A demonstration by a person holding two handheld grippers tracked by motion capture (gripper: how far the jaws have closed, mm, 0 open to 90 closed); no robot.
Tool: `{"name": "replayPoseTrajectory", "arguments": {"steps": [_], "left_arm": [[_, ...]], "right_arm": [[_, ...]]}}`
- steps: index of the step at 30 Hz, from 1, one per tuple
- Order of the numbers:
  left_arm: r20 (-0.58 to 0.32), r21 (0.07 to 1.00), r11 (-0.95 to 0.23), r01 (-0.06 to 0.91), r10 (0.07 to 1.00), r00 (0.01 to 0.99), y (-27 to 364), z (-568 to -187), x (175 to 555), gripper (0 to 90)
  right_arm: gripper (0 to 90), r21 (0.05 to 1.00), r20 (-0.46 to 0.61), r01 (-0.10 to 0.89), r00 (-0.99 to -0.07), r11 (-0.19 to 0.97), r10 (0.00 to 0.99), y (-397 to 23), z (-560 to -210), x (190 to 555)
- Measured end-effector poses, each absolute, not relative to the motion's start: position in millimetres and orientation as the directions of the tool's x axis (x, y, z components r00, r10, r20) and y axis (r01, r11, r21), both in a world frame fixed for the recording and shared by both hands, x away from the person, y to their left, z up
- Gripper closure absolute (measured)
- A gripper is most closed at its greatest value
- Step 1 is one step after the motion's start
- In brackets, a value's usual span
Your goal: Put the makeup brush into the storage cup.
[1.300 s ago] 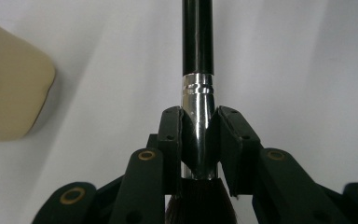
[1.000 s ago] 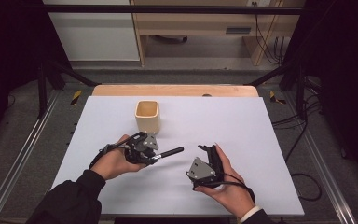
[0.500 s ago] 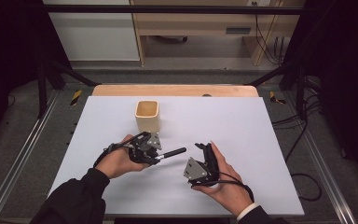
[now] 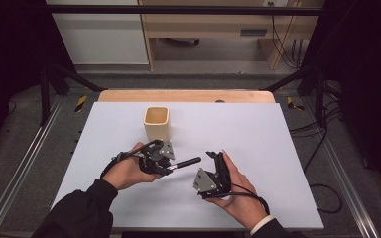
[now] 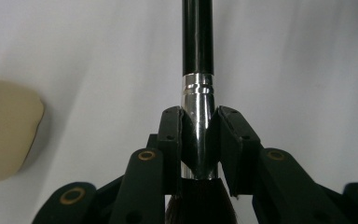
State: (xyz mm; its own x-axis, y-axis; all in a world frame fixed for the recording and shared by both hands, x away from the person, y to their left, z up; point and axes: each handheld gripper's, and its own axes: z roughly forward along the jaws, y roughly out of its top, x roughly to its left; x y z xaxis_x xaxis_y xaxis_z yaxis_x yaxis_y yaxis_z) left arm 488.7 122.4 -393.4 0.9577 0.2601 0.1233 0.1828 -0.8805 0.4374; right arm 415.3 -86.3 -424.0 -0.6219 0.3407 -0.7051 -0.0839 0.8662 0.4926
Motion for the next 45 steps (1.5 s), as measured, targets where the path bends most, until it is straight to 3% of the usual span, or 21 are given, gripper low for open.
{"name": "replayPoseTrajectory", "arguments": {"steps": [12,29,45], "left_arm": [[0.126,0.436,-0.882,0.178,0.256,0.958,117,-389,486,71.1],[0.134,0.430,-0.888,0.164,0.242,0.961,106,-376,475,71.1],[0.124,0.439,-0.884,0.160,0.236,0.964,99,-371,471,71.1]], "right_arm": [[13.6,0.420,-0.772,-0.149,-0.578,0.895,0.266,-81,-422,416],[21.1,0.406,-0.807,-0.181,-0.531,0.896,0.258,-80,-418,409],[37.9,0.322,-0.853,-0.253,-0.495,0.912,0.164,-70,-425,406]]}}
